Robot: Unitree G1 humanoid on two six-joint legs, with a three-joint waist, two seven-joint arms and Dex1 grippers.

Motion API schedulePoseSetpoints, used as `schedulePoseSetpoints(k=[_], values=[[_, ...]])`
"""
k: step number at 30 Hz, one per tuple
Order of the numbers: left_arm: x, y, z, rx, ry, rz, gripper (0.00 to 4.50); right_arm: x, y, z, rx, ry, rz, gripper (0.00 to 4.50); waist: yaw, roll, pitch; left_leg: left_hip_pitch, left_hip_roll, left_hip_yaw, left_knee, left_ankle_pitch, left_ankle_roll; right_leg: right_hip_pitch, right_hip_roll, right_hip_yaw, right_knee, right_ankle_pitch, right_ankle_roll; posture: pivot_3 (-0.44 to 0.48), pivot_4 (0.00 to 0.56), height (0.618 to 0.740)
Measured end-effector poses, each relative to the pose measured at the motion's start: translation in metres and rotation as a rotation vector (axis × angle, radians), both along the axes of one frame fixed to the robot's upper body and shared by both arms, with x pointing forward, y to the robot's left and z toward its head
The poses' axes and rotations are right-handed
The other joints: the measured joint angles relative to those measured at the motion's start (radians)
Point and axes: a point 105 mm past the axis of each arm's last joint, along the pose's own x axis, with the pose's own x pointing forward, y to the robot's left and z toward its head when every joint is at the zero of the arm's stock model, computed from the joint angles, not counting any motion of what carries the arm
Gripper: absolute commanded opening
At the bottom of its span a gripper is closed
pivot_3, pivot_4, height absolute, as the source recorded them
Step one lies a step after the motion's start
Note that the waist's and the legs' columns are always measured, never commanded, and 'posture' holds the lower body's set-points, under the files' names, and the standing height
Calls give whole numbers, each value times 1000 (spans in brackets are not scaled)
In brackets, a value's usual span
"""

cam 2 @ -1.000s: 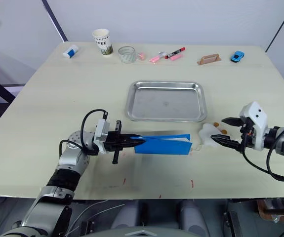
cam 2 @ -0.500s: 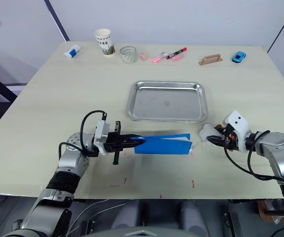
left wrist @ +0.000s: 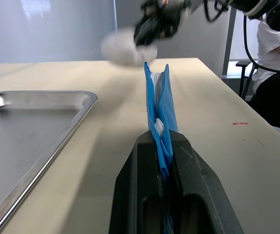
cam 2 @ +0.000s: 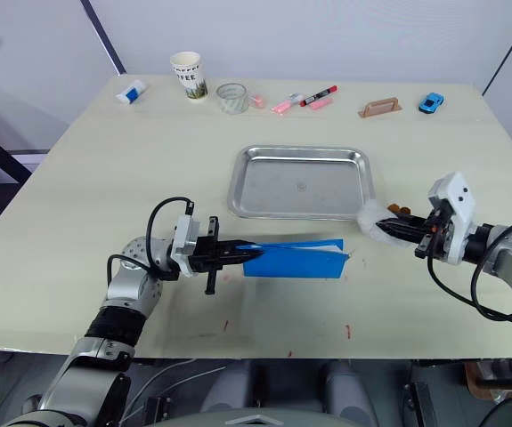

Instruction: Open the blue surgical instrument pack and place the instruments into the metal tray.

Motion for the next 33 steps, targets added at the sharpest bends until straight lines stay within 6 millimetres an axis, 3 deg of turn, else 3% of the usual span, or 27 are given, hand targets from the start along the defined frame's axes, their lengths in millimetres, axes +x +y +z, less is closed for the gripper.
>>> schedulePoseSetpoints(k=[2,8,12,16,17,21,26,33], values=[[2,0,1,7,-3,0,0,-3,6,17,65,-5,27,48,0,0,0,0,0,0,0,0,0,0,0,0,0,0,0,0,150,740],[4,-2,1,20,-18,-10,0,-3,18,38,124,-15,60,48,-1,0,0,0,0,0,0,0,0,0,0,0,0,0,0,0,150,740],[5,-3,2,25,-26,-15,0,0,37,53,102,-58,114,48,-1,0,0,-1,0,0,0,0,0,0,0,-1,0,0,0,0,150,740],[6,-3,3,35,-29,-18,0,2,57,53,98,-60,162,48,-2,0,0,-2,0,-1,1,0,0,-1,0,-1,0,0,0,0,150,740],[7,-4,4,37,-32,-20,0,5,77,53,87,-68,204,48,-4,0,0,-2,0,-1,1,0,0,-2,0,0,1,0,0,0,150,740],[8,-6,4,39,-35,-22,0,8,102,43,62,-55,248,48,-2,0,0,-5,0,-1,2,0,0,-2,0,-2,0,0,0,0,150,740],[8,-7,3,44,-45,-22,0,10,128,26,37,-47,272,48,-2,1,0,-5,0,-1,2,0,0,-2,0,-2,1,0,0,0,150,740],[9,-7,3,41,-56,-16,0,12,157,24,76,-54,302,48,-2,1,0,-5,0,-1,2,0,0,-2,0,-3,1,0,0,0,150,740]])
